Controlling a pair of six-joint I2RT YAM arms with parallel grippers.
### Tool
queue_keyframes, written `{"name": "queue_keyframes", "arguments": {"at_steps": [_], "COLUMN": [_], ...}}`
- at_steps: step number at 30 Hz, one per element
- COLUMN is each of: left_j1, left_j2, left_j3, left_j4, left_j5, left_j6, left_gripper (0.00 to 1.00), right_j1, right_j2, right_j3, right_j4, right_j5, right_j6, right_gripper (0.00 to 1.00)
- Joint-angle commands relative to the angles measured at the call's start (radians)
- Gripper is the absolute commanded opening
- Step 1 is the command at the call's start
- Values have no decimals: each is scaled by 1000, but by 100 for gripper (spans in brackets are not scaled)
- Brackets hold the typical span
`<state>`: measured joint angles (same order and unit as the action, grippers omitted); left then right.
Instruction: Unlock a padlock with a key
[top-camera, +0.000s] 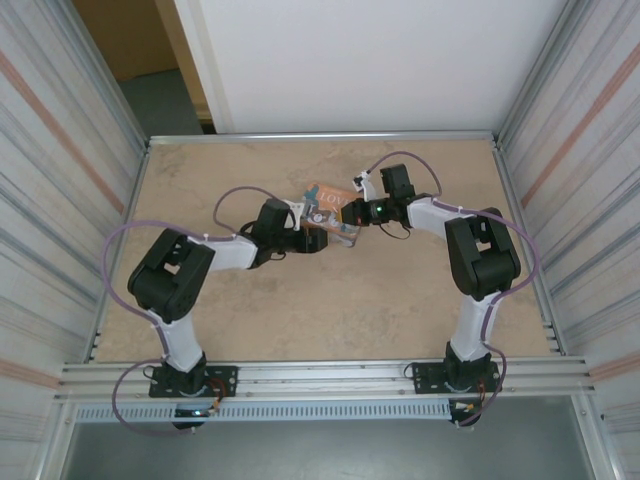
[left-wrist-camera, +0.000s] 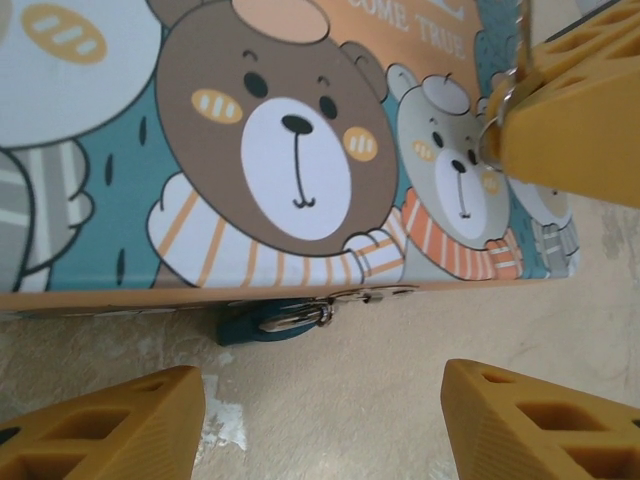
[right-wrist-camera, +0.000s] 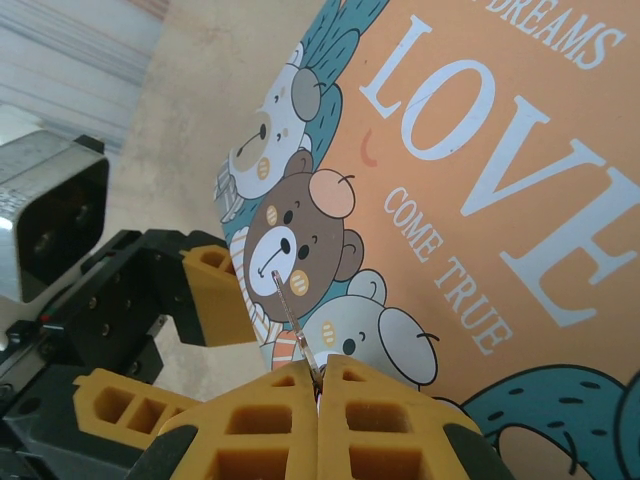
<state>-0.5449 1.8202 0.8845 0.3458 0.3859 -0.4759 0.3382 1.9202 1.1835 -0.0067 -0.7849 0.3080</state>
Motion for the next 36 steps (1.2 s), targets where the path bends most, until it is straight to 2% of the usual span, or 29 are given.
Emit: {"name": "queue_keyframes", "arguments": {"at_steps": [1, 18, 28, 36], "left_j1": [-1, -13, -19, -45], "left_j2": [17, 106, 143, 148], "left_j3": [32, 88, 88, 72], "left_j4": [9, 60, 134, 166], "left_j5": [8, 12, 23, -25], "left_j6": [-1, 22, -62, -131], "left_gripper": [63, 57, 52, 48], "right_j1": [12, 11, 10, 10], "right_j2": [28, 22, 24, 24], "right_j3": [-30, -32, -36, -41], "right_j4": [-47, -42, -35, -25], "right_j5": [17, 19, 16, 15], "right_j6": [23, 25, 29, 34], "right_gripper": [0, 0, 0, 0]}}
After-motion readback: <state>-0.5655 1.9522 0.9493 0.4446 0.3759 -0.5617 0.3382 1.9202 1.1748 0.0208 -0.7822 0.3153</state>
